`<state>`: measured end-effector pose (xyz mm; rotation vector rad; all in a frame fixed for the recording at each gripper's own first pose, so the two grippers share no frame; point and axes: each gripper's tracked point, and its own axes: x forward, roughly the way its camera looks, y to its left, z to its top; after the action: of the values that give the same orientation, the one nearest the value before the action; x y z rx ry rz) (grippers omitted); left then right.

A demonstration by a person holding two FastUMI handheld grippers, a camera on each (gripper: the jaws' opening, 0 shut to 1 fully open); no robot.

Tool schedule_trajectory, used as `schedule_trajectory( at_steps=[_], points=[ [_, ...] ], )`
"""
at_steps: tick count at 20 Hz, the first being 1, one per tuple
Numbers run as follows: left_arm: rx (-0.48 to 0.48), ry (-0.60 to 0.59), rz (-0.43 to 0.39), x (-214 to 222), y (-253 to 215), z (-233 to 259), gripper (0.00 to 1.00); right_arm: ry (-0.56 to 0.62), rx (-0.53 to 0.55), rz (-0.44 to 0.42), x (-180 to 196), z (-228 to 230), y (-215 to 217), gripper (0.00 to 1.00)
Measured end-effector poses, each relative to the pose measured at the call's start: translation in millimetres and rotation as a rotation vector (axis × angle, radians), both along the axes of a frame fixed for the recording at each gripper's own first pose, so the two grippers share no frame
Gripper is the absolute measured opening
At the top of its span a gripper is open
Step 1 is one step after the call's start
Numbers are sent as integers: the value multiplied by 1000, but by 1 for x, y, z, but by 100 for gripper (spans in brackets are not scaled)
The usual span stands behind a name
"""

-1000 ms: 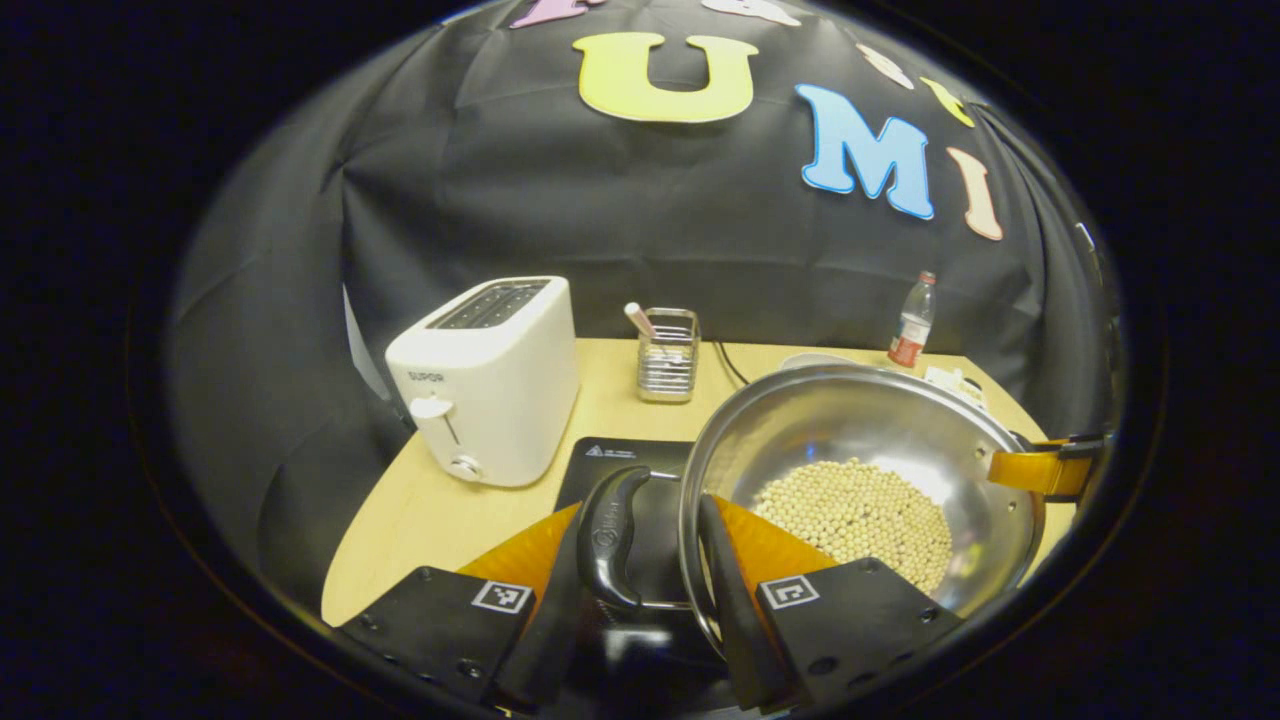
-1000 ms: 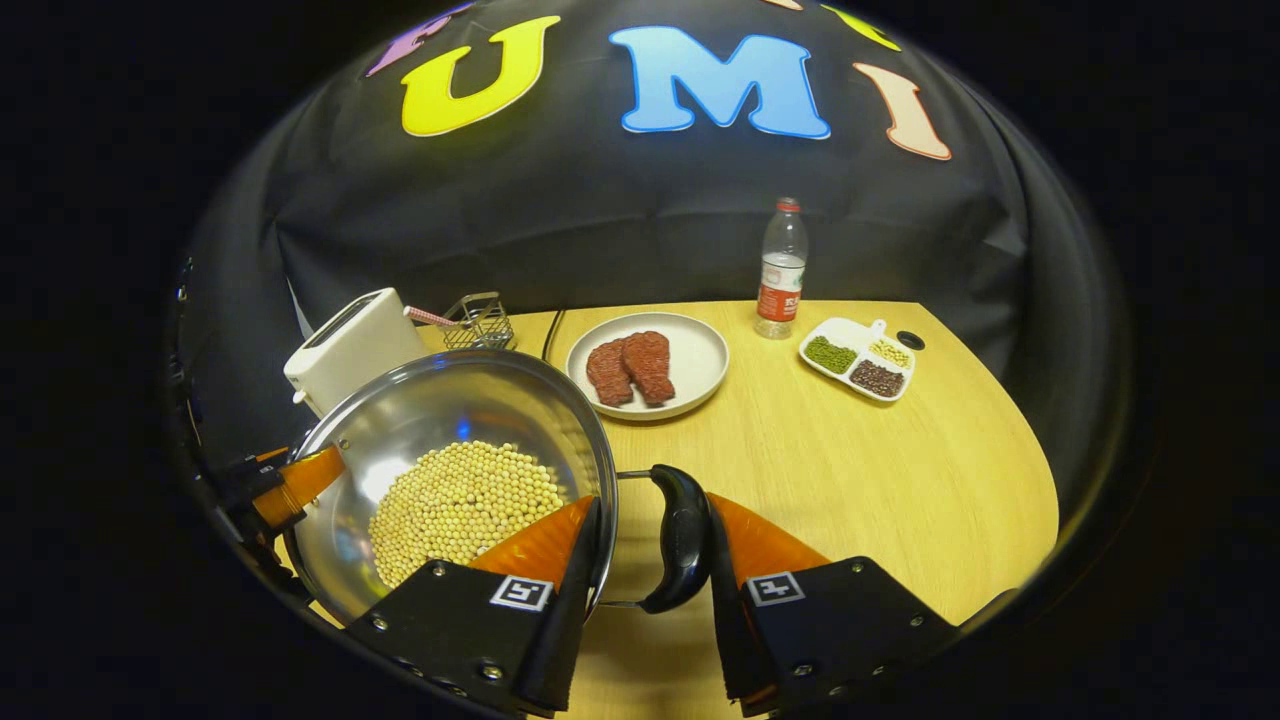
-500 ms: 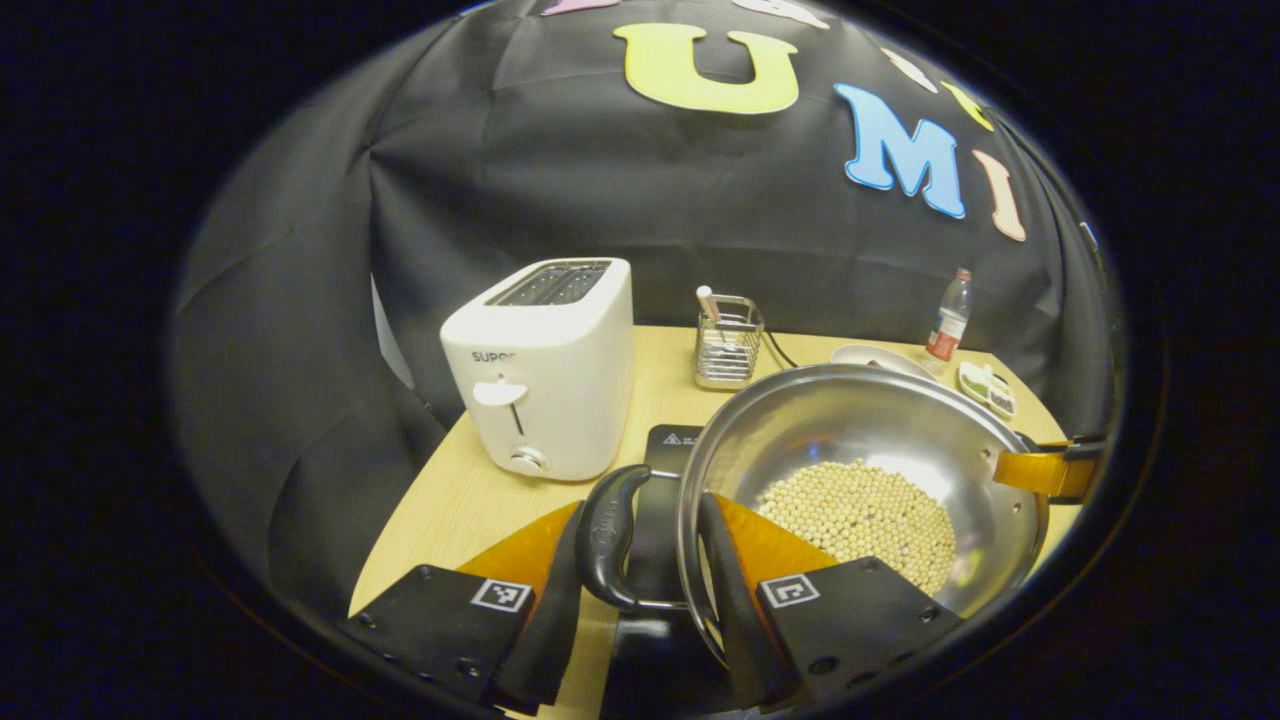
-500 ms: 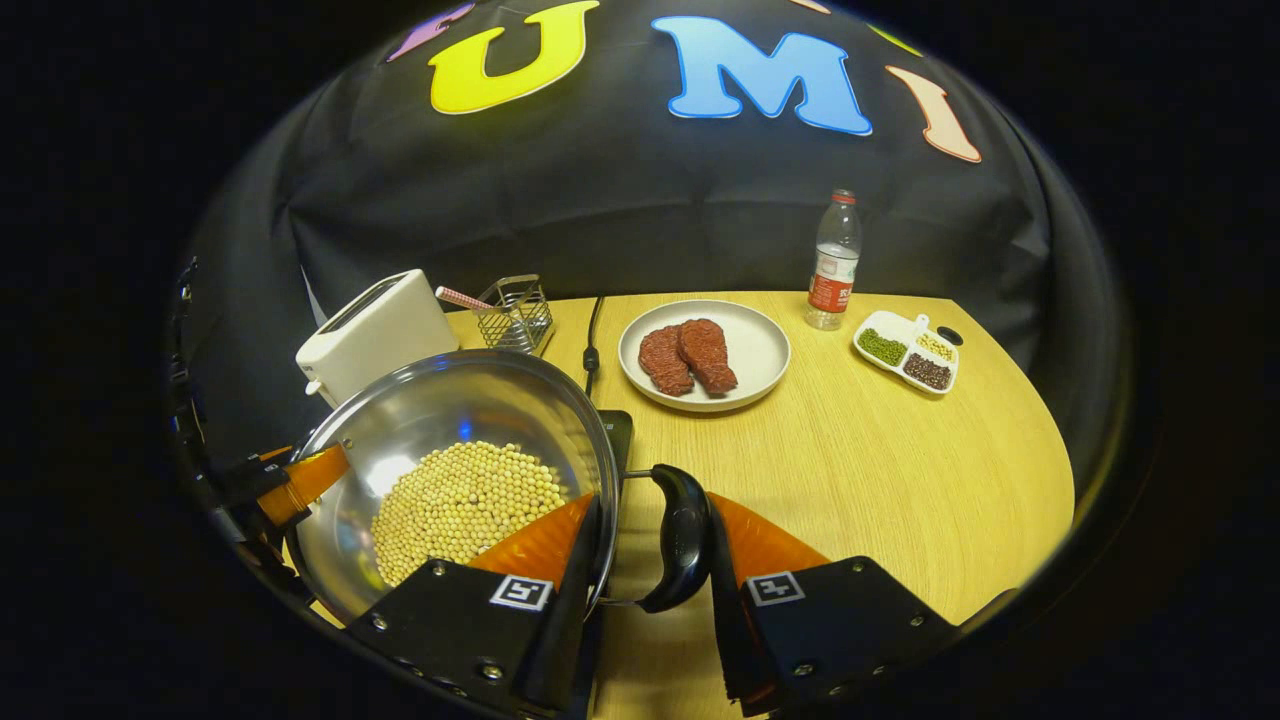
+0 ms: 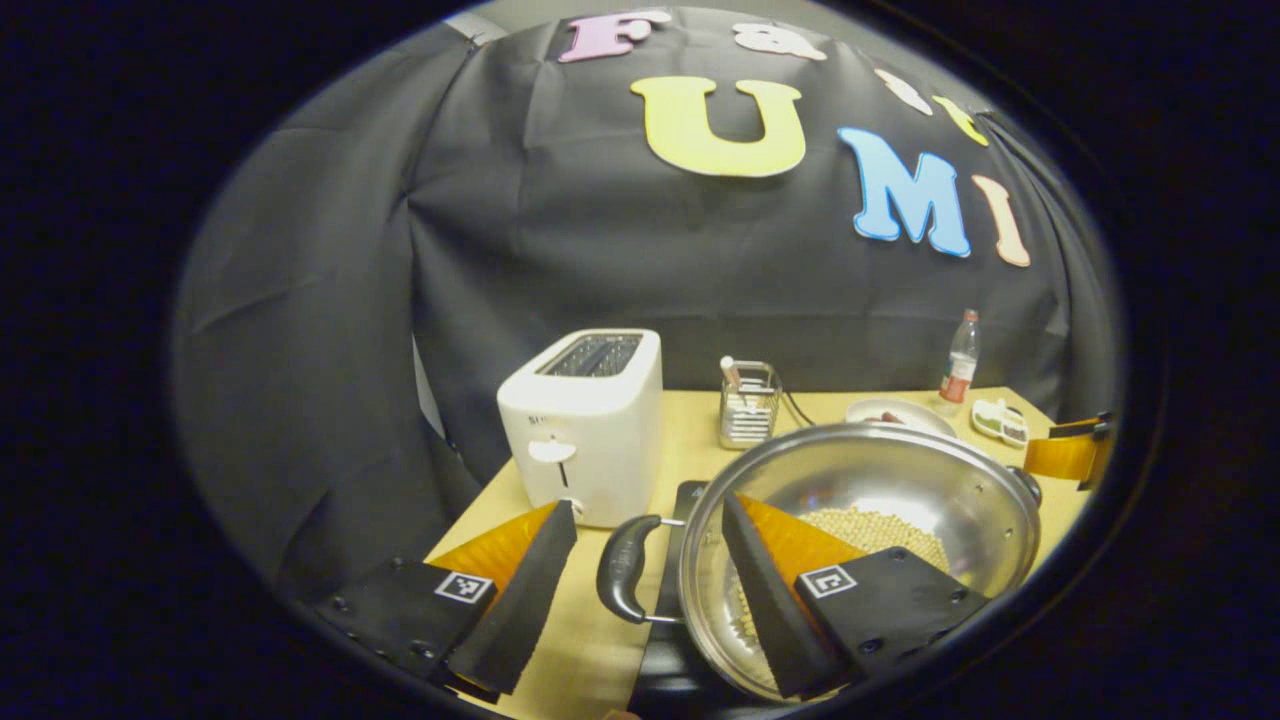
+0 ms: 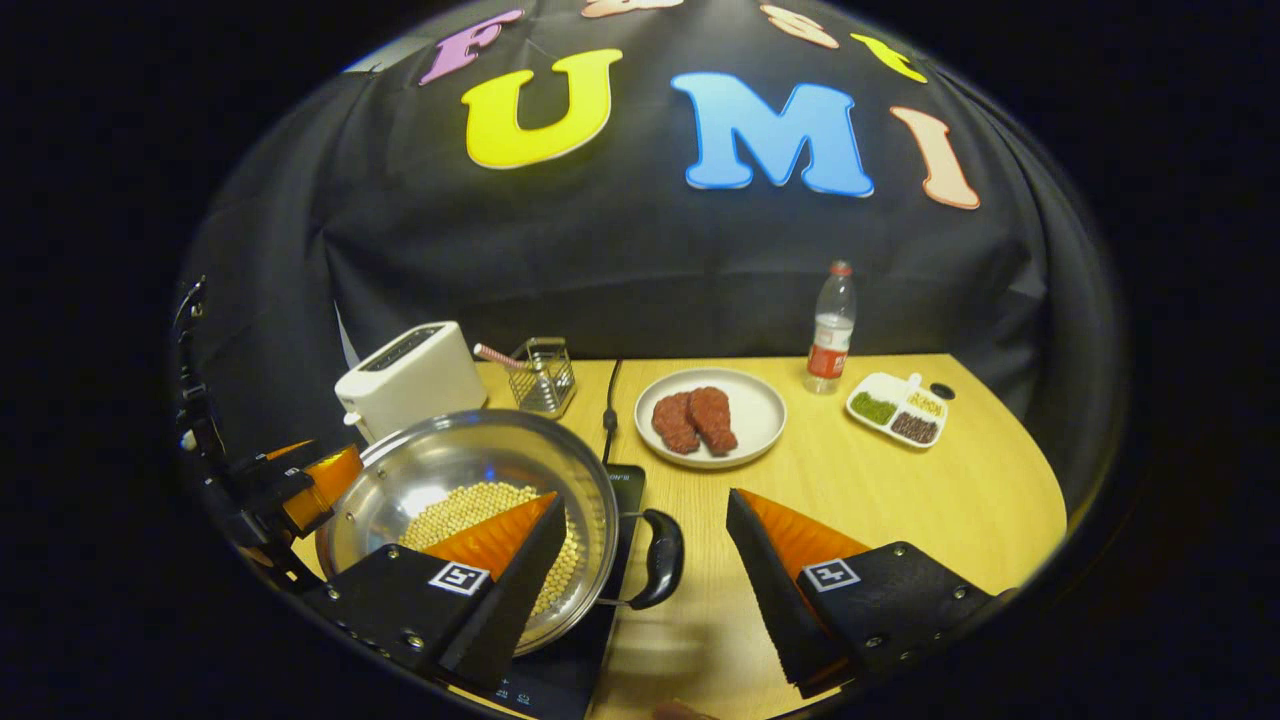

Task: First push the handle of the pot to place it horizontally, then grasp the pot with both hands and set it on the induction cooktop.

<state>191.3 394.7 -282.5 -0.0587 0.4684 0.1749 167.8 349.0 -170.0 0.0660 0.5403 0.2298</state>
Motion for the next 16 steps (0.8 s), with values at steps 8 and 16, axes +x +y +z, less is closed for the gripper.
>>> schedule_trajectory(
  at_steps=[8, 16],
  points=[
    [37, -247, -69, -6, -102, 137, 96, -281, 15, -54, -27, 92, -111, 98],
    [27, -416, -76, -61, -230, 231, 96, -407, 15, -47, -85, 144, -232, 98]
  ],
)
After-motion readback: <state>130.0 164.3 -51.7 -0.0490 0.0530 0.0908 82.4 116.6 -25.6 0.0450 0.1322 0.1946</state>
